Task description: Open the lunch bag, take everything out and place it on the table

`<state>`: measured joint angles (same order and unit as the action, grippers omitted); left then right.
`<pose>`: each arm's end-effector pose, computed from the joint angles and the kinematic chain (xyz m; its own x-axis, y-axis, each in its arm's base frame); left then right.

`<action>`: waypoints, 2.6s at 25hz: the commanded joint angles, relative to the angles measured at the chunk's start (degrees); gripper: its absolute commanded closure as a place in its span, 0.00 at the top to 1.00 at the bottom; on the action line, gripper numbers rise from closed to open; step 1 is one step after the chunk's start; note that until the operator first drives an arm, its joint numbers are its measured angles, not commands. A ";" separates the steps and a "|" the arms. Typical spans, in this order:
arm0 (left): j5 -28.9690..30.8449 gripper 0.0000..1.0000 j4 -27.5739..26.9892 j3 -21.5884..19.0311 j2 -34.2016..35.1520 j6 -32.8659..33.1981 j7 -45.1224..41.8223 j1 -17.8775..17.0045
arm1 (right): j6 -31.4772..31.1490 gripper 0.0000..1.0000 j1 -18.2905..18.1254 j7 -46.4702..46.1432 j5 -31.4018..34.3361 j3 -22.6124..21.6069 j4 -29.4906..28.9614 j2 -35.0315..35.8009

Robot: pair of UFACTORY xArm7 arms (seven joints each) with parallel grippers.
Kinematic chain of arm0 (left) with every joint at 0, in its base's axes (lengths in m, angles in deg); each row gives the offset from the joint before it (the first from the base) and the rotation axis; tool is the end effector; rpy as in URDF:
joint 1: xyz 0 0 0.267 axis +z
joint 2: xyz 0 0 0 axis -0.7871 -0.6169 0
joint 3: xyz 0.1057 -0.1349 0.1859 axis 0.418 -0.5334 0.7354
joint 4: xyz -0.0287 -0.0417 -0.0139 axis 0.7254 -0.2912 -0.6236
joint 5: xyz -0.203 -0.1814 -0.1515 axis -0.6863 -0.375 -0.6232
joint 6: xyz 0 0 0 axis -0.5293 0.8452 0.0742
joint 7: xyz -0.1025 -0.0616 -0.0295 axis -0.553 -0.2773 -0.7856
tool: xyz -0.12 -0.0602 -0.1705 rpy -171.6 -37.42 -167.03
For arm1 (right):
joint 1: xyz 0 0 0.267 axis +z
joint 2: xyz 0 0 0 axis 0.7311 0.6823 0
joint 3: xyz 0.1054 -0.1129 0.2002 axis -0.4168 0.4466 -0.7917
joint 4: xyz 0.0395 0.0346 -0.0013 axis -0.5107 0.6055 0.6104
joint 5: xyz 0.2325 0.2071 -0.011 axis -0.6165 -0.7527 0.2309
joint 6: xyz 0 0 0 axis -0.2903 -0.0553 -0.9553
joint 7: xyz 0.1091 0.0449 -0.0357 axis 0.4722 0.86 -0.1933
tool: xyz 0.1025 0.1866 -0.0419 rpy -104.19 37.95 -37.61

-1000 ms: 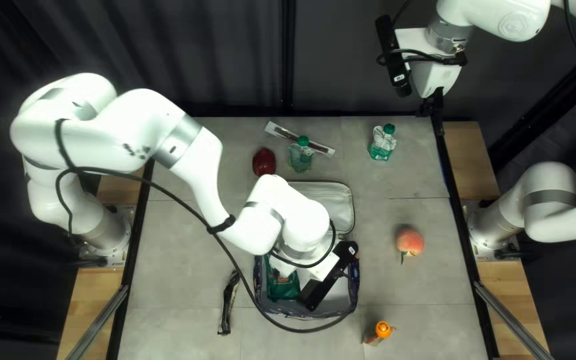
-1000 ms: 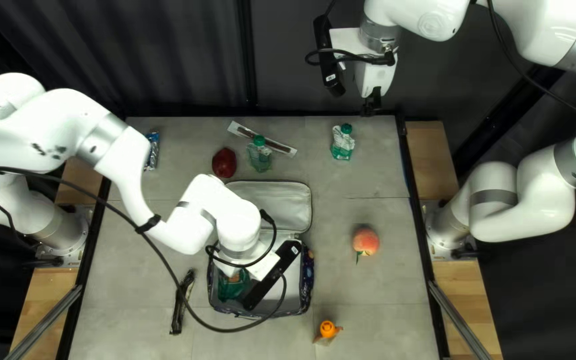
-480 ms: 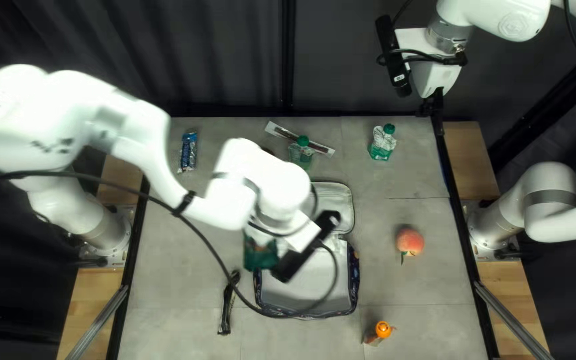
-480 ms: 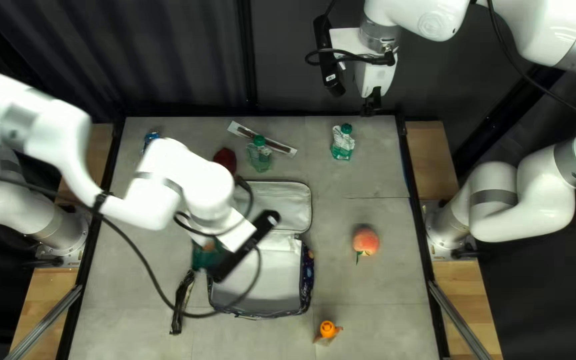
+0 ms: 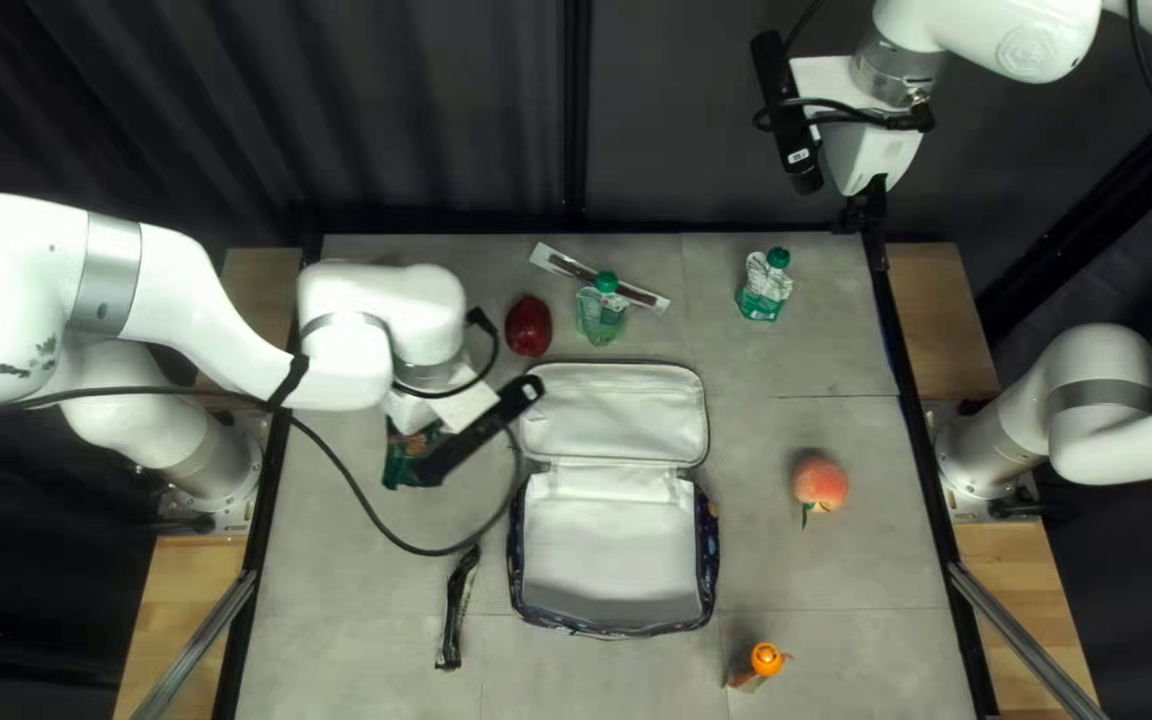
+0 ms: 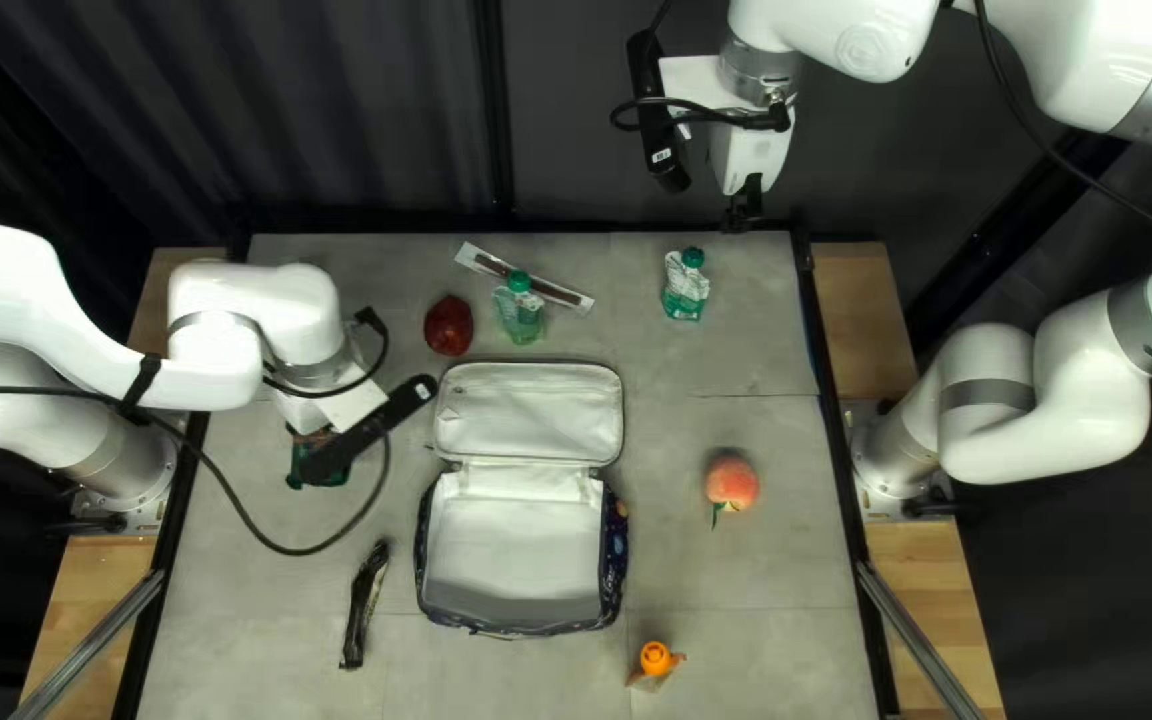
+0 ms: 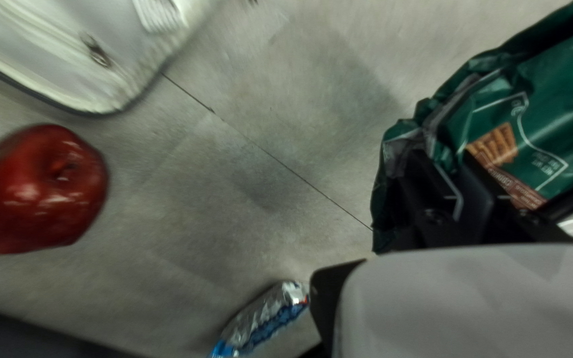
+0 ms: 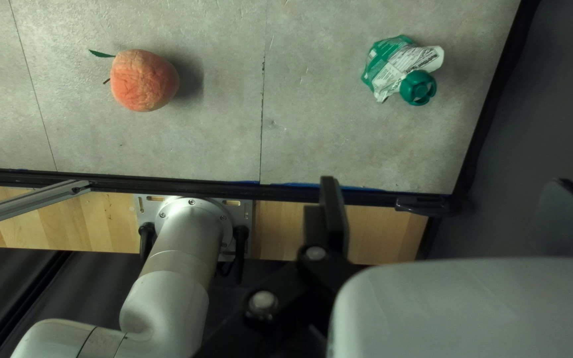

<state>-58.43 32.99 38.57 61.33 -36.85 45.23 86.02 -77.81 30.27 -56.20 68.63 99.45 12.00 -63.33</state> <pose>0.2564 0.0320 0.0227 0.6684 -0.7378 -0.0942 -0.7273 -0.6749 0.1251 0.2664 -0.1779 0.2695 0.9980 0.0603 -0.0182 0.0607 -0.9980 0.0197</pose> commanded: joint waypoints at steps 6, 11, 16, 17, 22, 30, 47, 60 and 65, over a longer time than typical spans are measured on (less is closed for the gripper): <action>2.75 0.28 0.00 -2.67 -8.04 5.60 -2.63 0.04 | 0.00 1.00 0.00 0.00 0.00 0.00 0.00 0.00; 5.47 1.00 -3.36 -3.82 -10.63 1.44 -3.72 -0.11 | 0.00 1.00 0.00 0.00 0.00 0.00 0.00 0.00; 1.94 1.00 -5.00 1.55 0.66 -8.94 1.20 0.44 | 0.00 1.00 0.00 0.00 0.00 0.00 0.00 0.00; 1.28 1.00 -5.53 3.47 3.66 -11.29 1.60 1.04 | 0.00 1.00 0.00 0.00 0.00 0.00 0.00 0.00; 1.79 1.00 -8.99 10.24 16.88 -22.32 -1.66 5.15 | 0.00 1.00 0.00 0.00 0.00 0.00 0.00 0.00; 3.86 1.00 -18.03 11.17 22.22 -29.51 -13.77 12.45 | 0.00 1.00 0.00 0.00 0.00 0.00 0.00 0.00; 7.89 1.00 -37.12 16.84 19.75 -47.79 -17.94 18.13 | 0.00 1.00 0.00 0.00 0.00 0.00 0.00 0.00; 8.83 1.00 -41.78 19.82 20.33 -54.00 -17.64 19.53 | 0.00 1.00 0.00 0.00 0.00 0.00 0.00 0.00; 8.83 1.00 -41.78 19.82 20.33 -54.00 -17.64 19.53 | 0.00 1.00 0.00 0.00 0.00 0.00 0.00 0.00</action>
<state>-49.60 -8.79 58.38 81.67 -90.85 27.59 105.55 -77.81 30.27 -56.20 68.63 99.45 12.00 -63.33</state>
